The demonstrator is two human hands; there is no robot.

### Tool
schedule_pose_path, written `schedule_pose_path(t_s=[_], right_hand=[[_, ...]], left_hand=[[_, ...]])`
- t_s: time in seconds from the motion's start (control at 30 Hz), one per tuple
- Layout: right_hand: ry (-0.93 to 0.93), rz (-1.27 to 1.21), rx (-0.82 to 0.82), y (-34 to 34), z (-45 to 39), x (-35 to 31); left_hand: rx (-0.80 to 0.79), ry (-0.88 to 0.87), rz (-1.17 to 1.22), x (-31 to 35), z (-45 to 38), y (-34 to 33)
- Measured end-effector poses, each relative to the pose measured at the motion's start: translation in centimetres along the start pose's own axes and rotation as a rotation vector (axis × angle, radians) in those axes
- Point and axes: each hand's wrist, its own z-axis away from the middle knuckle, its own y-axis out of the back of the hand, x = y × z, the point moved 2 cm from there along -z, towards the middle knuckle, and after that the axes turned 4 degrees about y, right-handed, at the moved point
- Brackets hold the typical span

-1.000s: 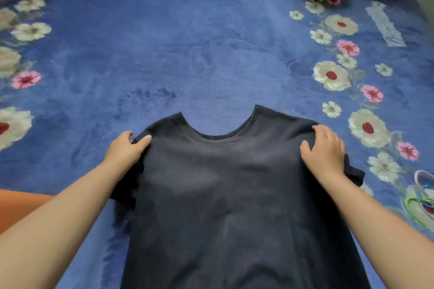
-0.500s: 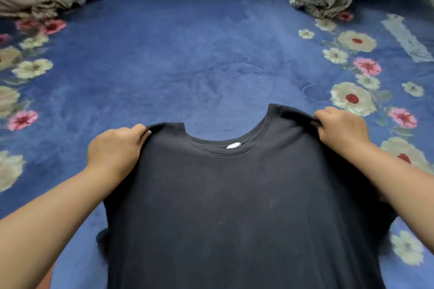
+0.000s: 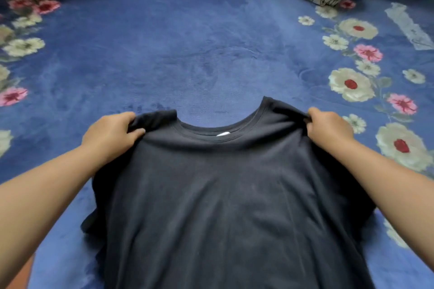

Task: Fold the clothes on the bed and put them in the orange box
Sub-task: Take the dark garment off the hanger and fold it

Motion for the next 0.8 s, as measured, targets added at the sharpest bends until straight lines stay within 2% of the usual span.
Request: schedule_pose_path(t_s=[0.1,0.23,0.37,0.43,0.47,0.53,0.6,0.7,0.8], right_hand=[[-0.082,-0.062,0.087,3.8,0.1,-0.2],[-0.075,-0.009,0.238,8.1,0.1,-0.1],[-0.054,0.064,0.372,11.5,-1.8,-0.1],[-0.061,0.044,0.395,12.1,-3.1,-0.7],[-0.074,0.025,0.381,11.8,-3.7,-1.0],[-0.090,0.044,0.230,9.6,-4.0,-1.5],[-0.074,0.070,0.101,6.3,-3.4,-1.5],[-0.046,0.013,0.098,1.0,-0.2,-0.7],[-0.138,-0.185,0.246,-3.8,4.3,1.5]], left_hand=[[0.136,-0.034,0.116,1.5,0.8,2.7],[0.280,-0.064,0.040,2.6,0.6,5.9],[0.390,-0.009,-0.054,3.8,-1.6,8.6],[0.356,0.072,-0.104,4.2,-3.0,8.8],[0.276,0.132,-0.172,4.1,-3.6,8.4],[0.036,0.176,-0.390,3.8,-4.0,5.8],[-0.086,0.130,-0.437,3.8,-3.6,2.4],[-0.131,0.084,-0.311,4.4,-1.1,-2.5],[-0.059,0.135,-0.178,3.7,1.1,-6.5]])
